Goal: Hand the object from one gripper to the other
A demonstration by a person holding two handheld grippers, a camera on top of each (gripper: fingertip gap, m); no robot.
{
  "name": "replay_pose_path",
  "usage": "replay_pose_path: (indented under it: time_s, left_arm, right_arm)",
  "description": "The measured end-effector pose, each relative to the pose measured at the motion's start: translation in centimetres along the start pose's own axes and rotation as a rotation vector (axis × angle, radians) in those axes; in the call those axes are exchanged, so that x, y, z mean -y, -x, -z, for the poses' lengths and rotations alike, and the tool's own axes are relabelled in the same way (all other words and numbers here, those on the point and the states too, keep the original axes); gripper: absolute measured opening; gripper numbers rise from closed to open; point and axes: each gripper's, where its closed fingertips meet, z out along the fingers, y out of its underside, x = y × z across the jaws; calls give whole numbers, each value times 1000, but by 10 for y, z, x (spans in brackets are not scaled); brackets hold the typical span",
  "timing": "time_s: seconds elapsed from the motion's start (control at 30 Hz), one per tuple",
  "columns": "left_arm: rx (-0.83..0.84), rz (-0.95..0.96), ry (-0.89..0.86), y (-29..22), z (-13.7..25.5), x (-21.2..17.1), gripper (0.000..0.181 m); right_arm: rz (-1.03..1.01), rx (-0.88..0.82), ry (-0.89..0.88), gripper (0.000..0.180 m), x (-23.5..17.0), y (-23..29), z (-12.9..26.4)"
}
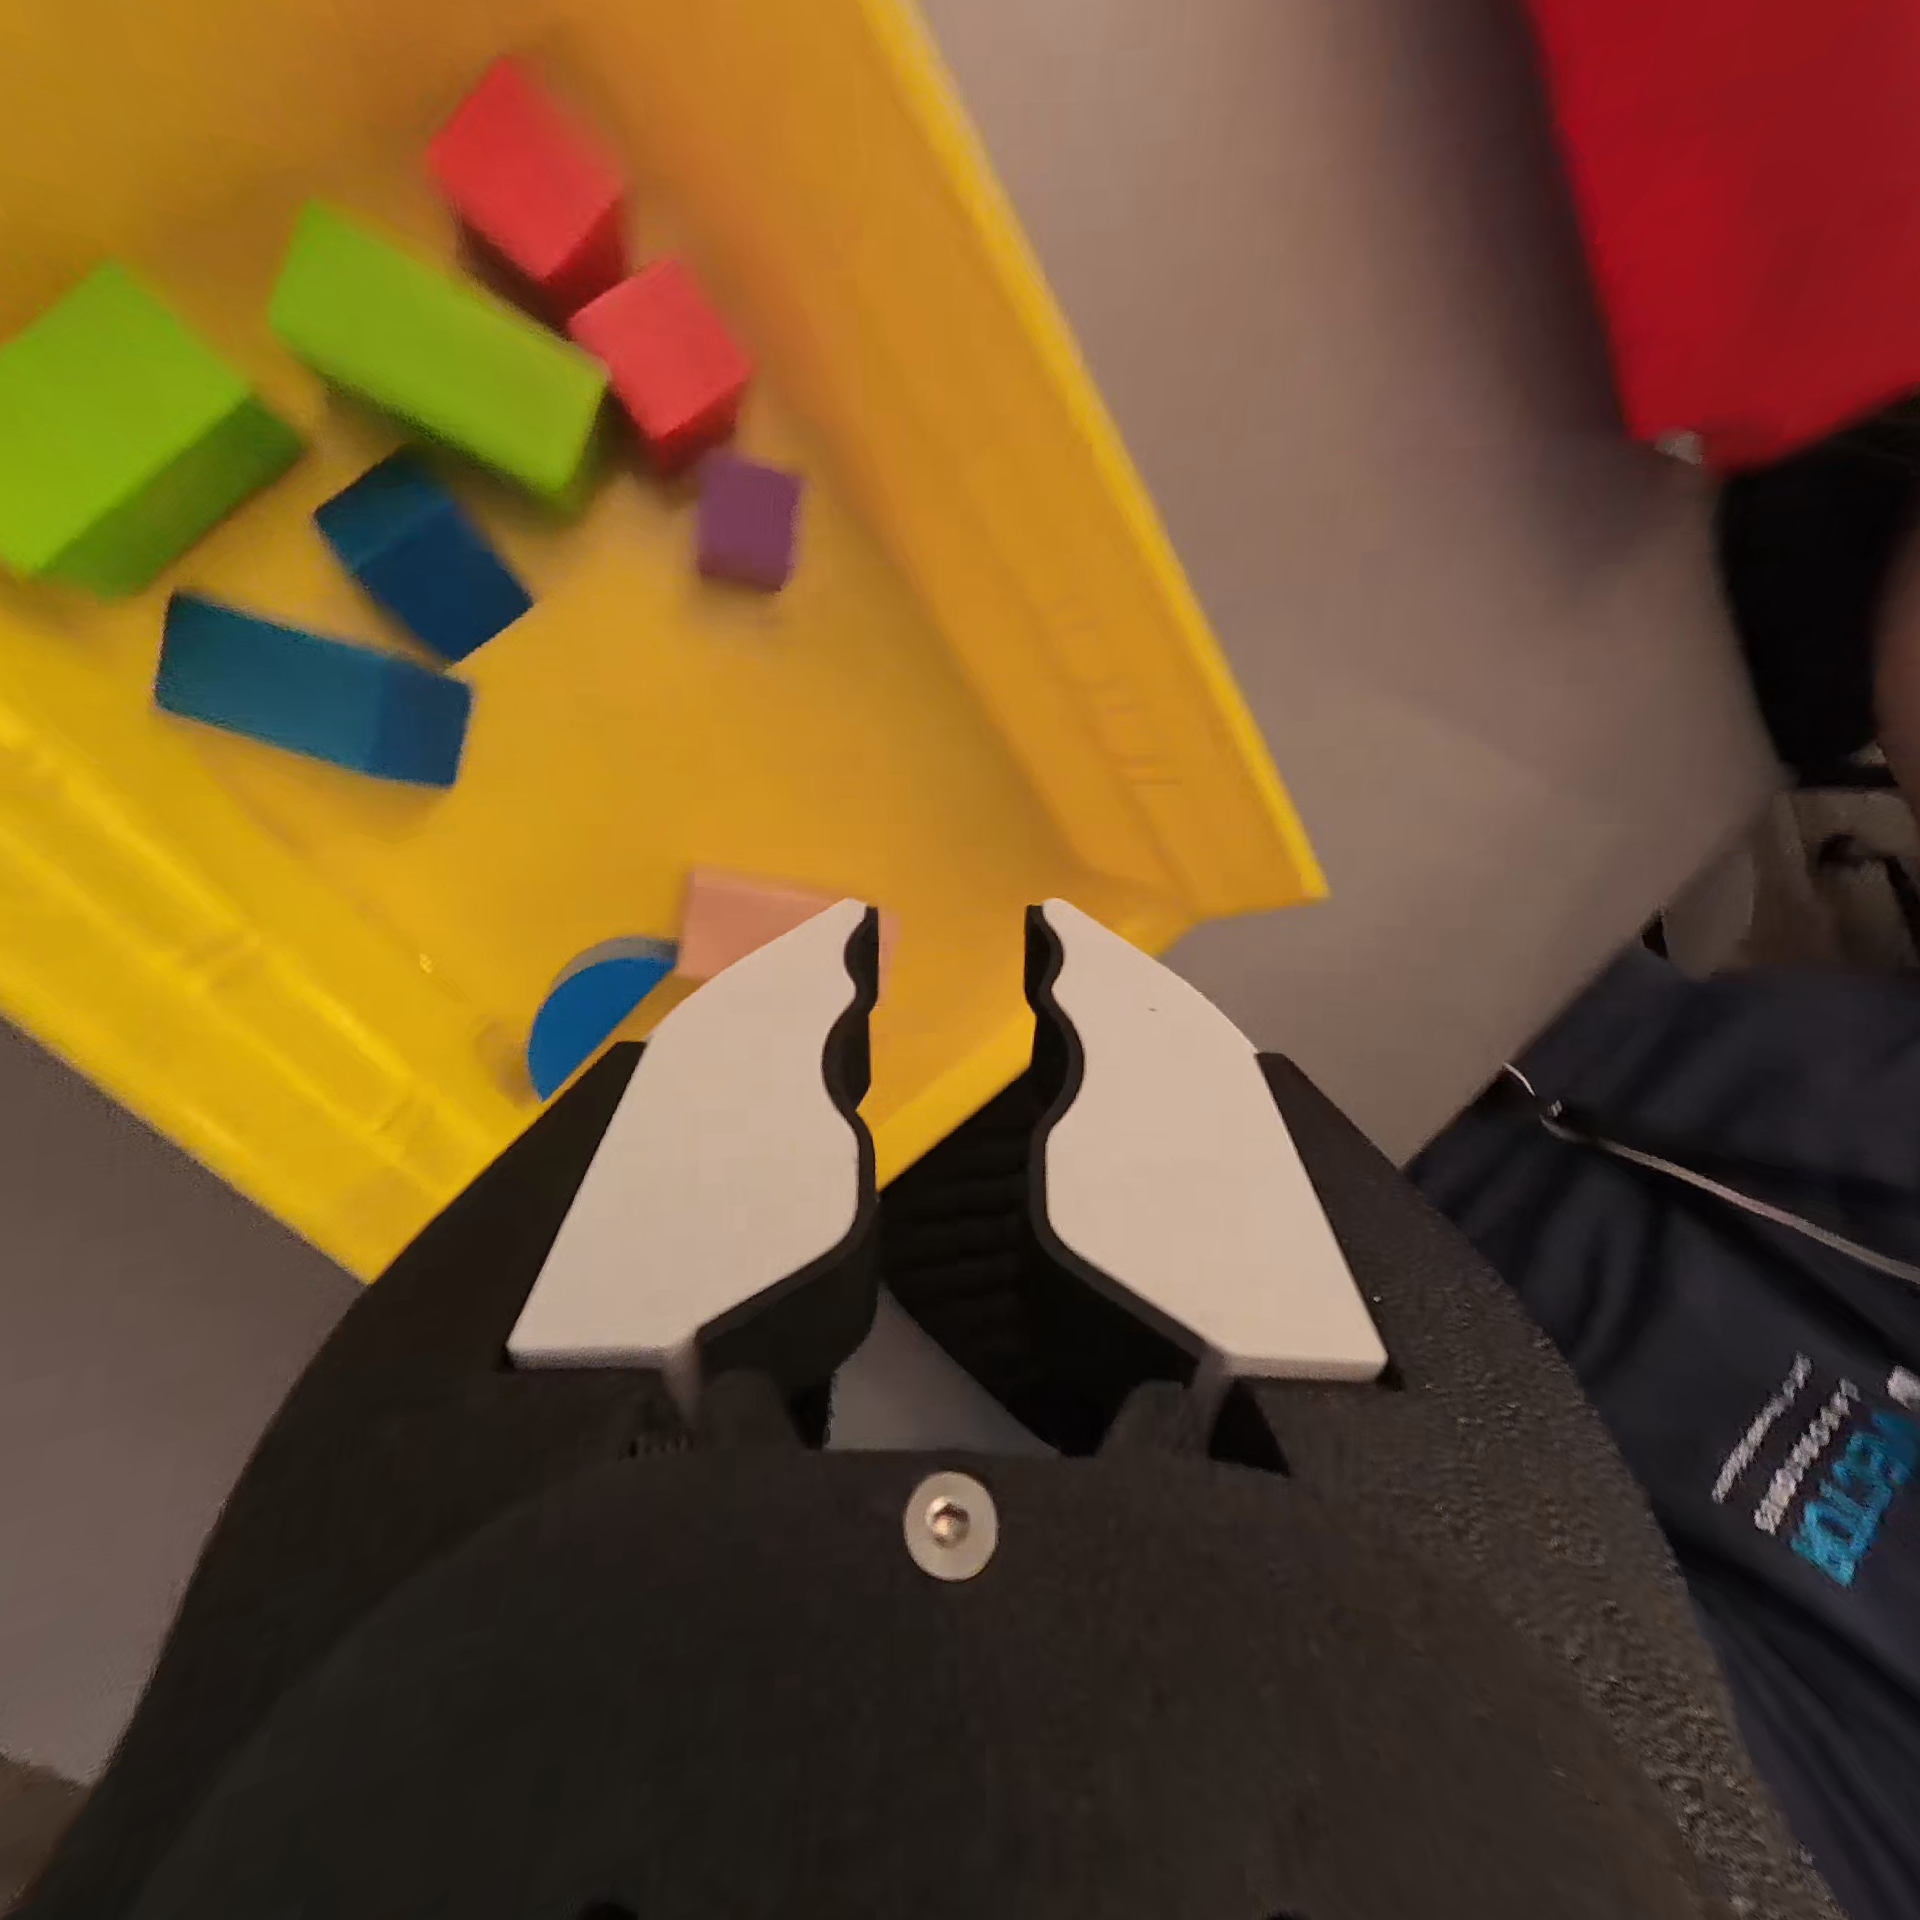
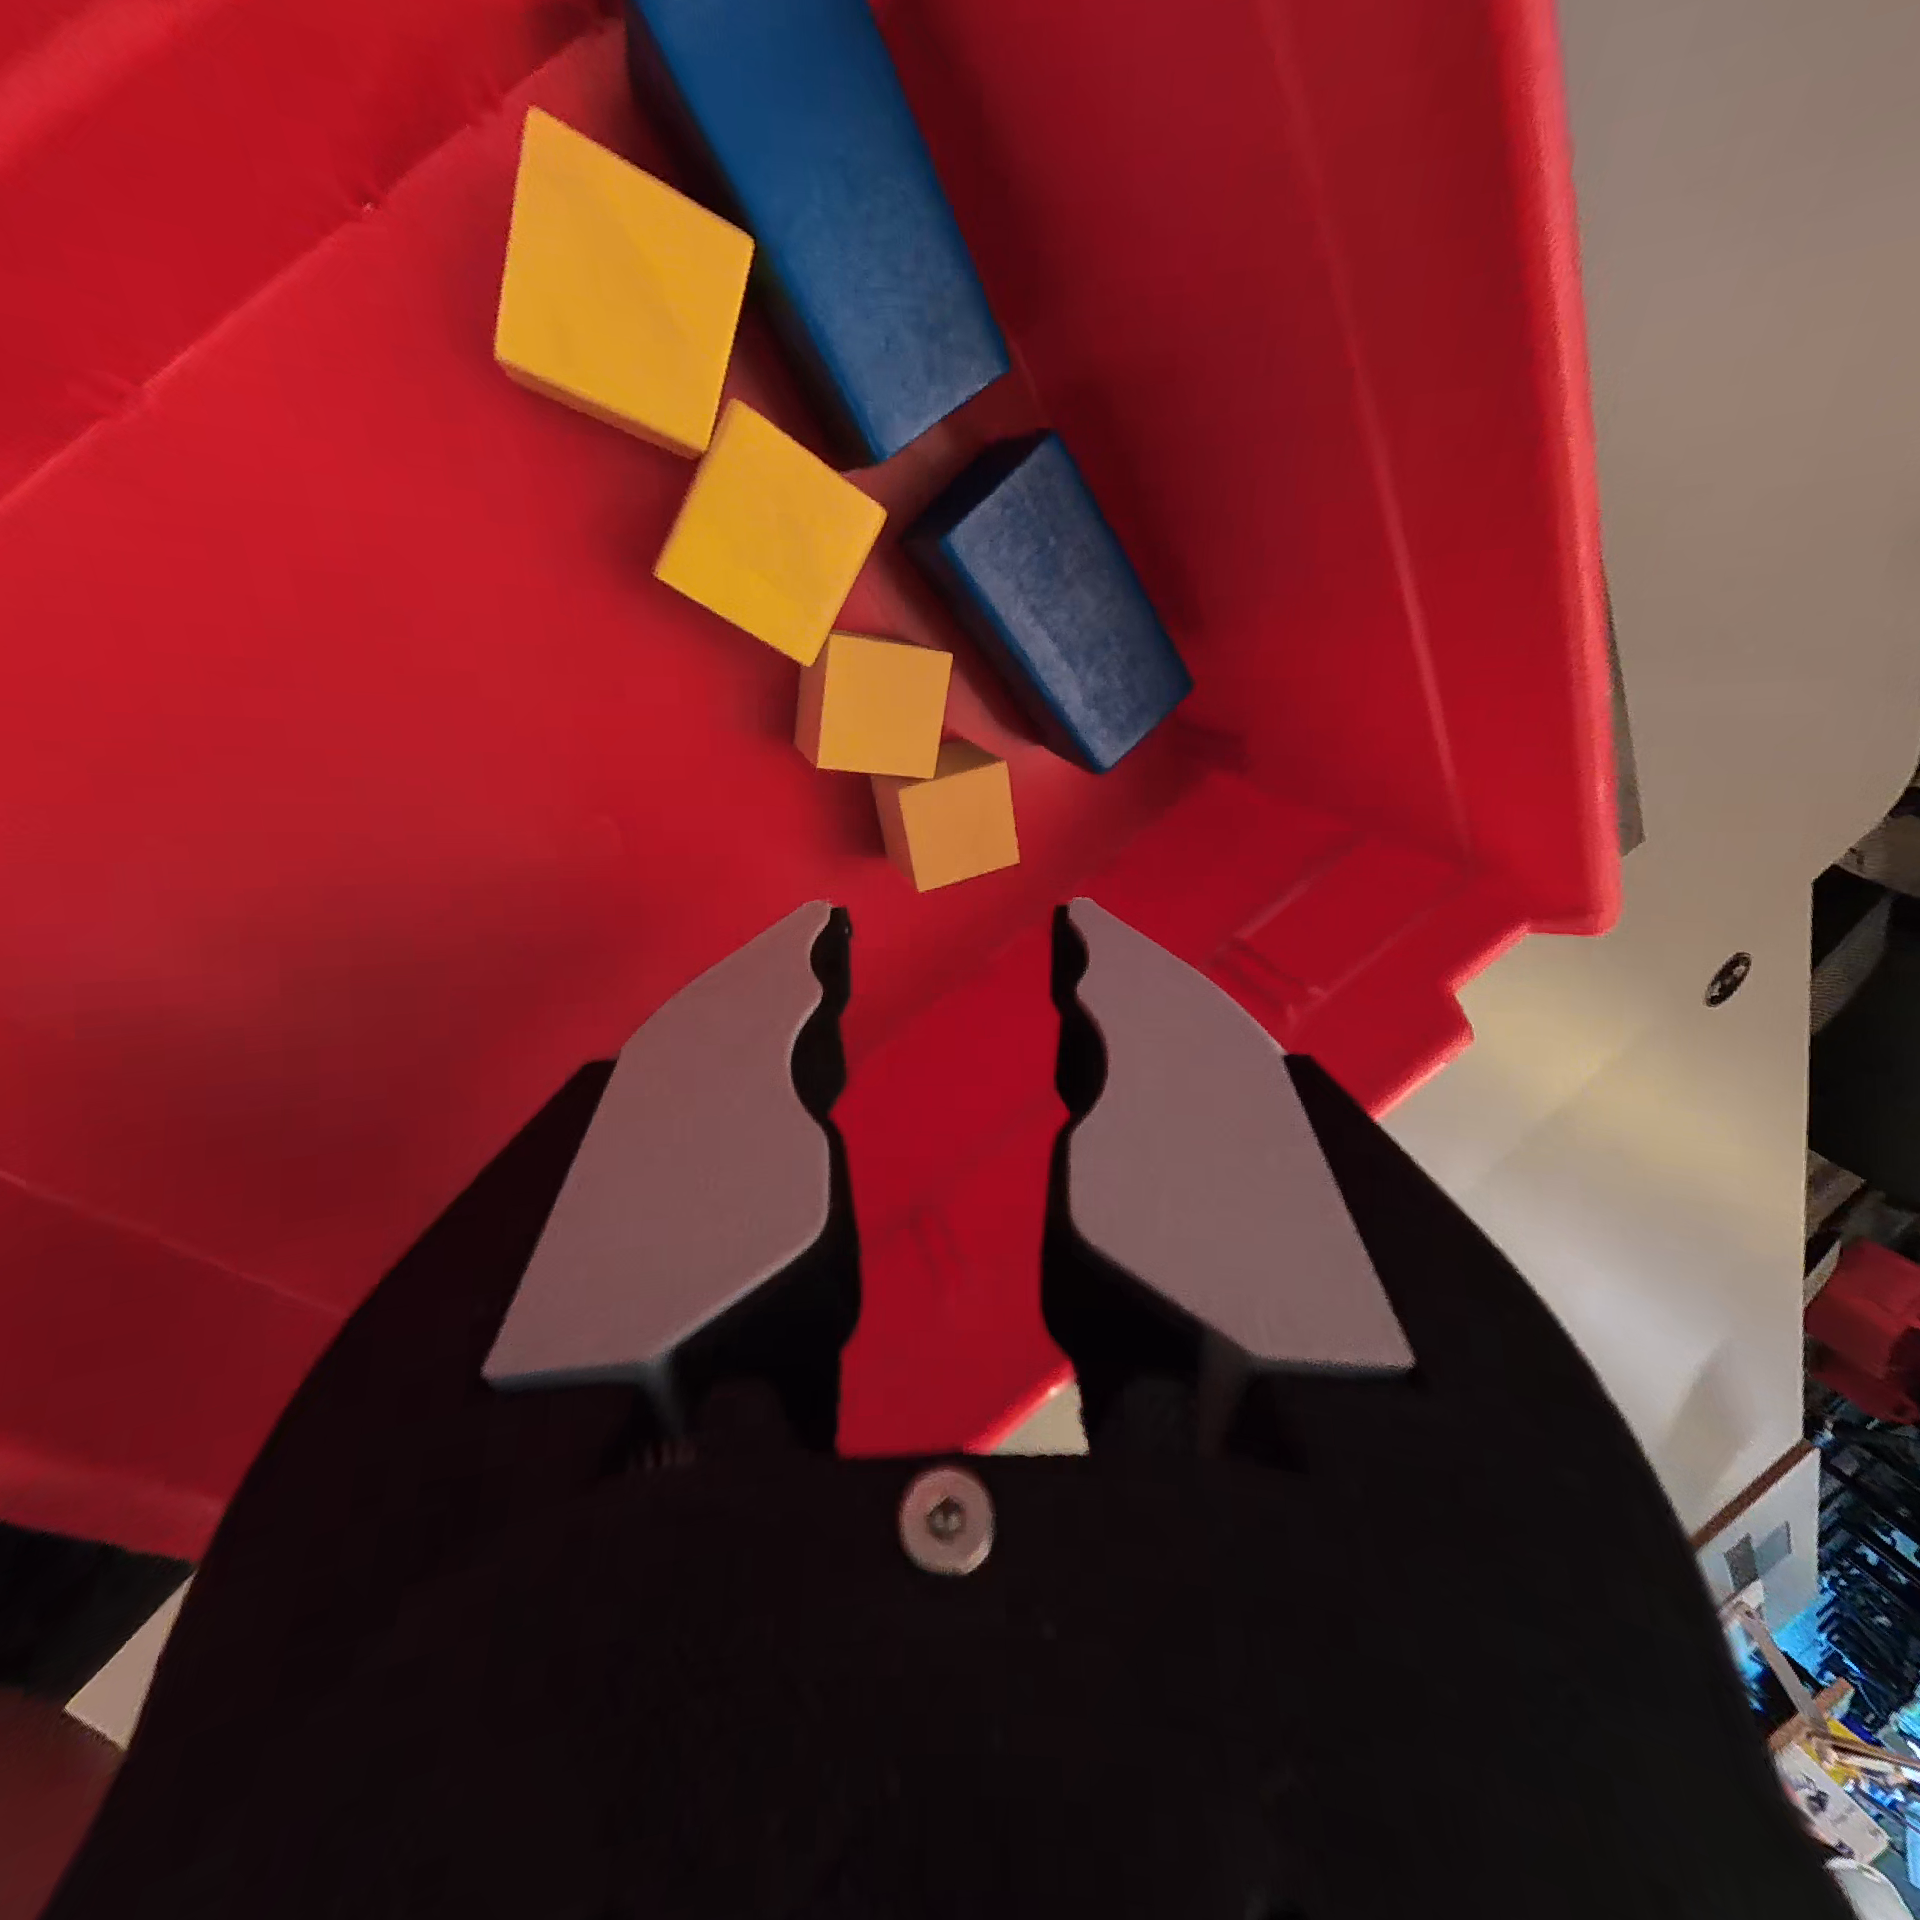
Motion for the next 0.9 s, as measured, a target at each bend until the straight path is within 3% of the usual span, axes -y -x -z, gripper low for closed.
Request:
replay_pose_path:
  time_s: [0.23,0.57,0.7,0.9]
  left_arm:
    - [79,123,83,41,-35,8,27]
    - [149,-174,150,49,-97,39,43]
    - [166,-201,151,52,-109,44,57]
    - [182,-188,176,55,-119,44,51]
  right_arm:
    - [11,2,1,38,0,3,3]
    - [-10,17,0,38,-7,1,1]
    - [-14,23,2,38,-9,1,1]
    - [-12,31,10,38,-11,2,-1]
